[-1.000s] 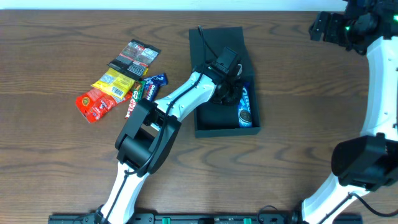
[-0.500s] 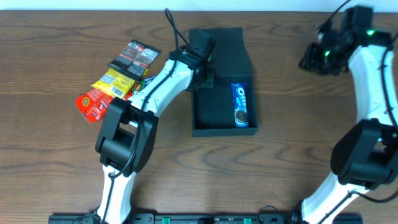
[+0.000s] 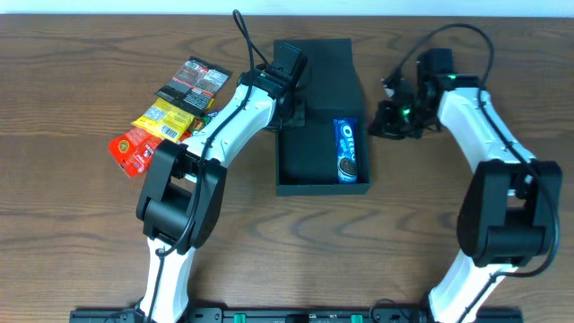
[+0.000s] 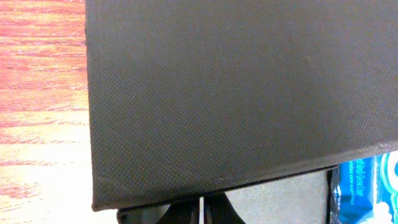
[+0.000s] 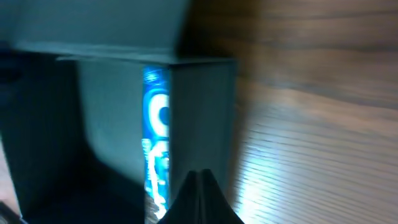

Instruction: Pack container

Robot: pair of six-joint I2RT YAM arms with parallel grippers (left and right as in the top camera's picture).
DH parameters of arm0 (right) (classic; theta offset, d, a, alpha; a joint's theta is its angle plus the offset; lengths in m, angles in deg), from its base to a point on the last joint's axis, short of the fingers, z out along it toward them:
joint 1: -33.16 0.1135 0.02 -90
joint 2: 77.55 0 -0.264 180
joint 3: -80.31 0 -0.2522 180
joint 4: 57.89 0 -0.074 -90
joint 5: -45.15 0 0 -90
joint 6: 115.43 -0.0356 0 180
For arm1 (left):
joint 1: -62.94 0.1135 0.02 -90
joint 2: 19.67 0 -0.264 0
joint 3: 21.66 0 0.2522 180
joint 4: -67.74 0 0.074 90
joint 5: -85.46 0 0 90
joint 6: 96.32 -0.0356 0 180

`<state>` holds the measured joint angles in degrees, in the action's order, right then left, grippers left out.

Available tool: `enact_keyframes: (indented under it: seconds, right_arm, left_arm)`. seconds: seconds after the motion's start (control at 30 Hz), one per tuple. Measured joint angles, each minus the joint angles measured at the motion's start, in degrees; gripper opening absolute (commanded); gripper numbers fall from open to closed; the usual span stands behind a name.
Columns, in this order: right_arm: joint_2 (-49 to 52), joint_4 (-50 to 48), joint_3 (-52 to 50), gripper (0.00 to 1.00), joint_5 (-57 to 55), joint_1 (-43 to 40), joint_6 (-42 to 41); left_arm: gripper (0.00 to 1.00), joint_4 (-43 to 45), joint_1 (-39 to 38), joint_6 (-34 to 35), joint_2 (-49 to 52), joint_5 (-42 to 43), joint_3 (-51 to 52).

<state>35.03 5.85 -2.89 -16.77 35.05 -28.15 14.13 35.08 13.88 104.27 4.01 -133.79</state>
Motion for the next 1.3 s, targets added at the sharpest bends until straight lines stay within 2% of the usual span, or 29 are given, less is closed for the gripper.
enact_keyframes:
  seconds: [0.47, 0.8, 1.03, 1.3]
  right_arm:
    - [0.0, -0.3, 0.0, 0.01, 0.0, 2.2, 0.0]
    - [0.0, -0.9, 0.0, 0.01, 0.0, 3.3, 0.0]
    - [0.0, -1.0, 0.0, 0.01, 0.0, 3.3, 0.0]
    - [0.0, -0.5, 0.0, 0.02, 0.0, 3.3, 0.0]
  left_arm:
    - [0.06, -0.6, 0.0, -0.8, 0.0, 0.3, 0.0]
    - [0.06, -0.6, -2.4, -0.5, 0.0, 6.6, 0.0]
    - [0.06, 0.0, -4.0, 2.9, 0.2, 9.7, 0.2]
    - [0.06, 7.6, -3.8, 6.0, 0.3, 15.2, 7.4]
